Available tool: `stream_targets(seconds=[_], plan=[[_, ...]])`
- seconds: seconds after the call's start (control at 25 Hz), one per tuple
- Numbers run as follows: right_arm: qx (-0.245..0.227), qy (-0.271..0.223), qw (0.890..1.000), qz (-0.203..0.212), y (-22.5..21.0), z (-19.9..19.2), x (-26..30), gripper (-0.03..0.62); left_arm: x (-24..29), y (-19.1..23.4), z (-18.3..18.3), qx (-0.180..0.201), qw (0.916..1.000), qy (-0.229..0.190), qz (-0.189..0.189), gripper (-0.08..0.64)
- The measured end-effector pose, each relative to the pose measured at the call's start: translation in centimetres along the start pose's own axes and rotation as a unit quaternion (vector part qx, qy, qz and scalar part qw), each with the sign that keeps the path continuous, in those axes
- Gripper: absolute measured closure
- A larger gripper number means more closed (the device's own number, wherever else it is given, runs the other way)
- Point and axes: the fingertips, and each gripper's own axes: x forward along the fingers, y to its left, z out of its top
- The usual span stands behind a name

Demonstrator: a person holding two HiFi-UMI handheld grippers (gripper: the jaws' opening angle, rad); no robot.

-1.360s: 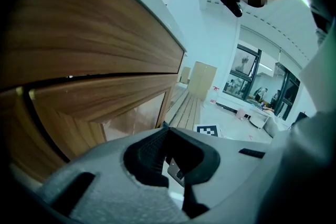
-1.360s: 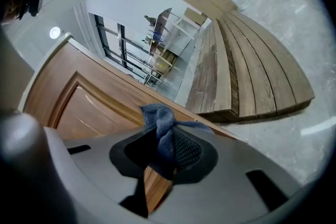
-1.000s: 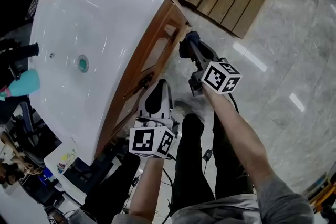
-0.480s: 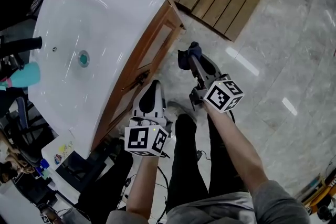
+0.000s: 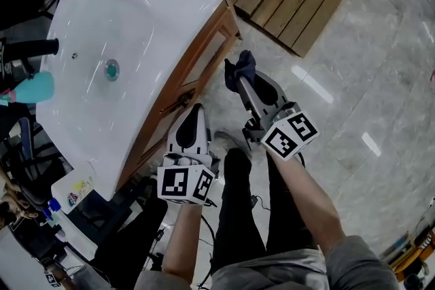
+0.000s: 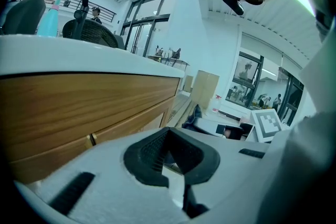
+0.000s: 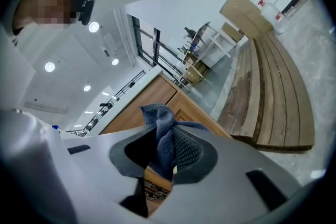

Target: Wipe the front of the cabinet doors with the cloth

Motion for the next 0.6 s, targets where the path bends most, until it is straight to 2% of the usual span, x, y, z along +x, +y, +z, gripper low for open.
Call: stream_targets(seconds=[0.36,0.6], plan=[[-0.009,-0.013,0.998,0.059,5.7,0.8,2.7,0.511,-2.0,1.3,1.6,0.005,0.9997,-0.021,0.012,0.552],[0.001,-0.007,0.998,0.062,6.3,-0.9,5.2,0.512,-3.1,2.4,1.6,-0.001,0.9995,-0.024,0.021,0.552]])
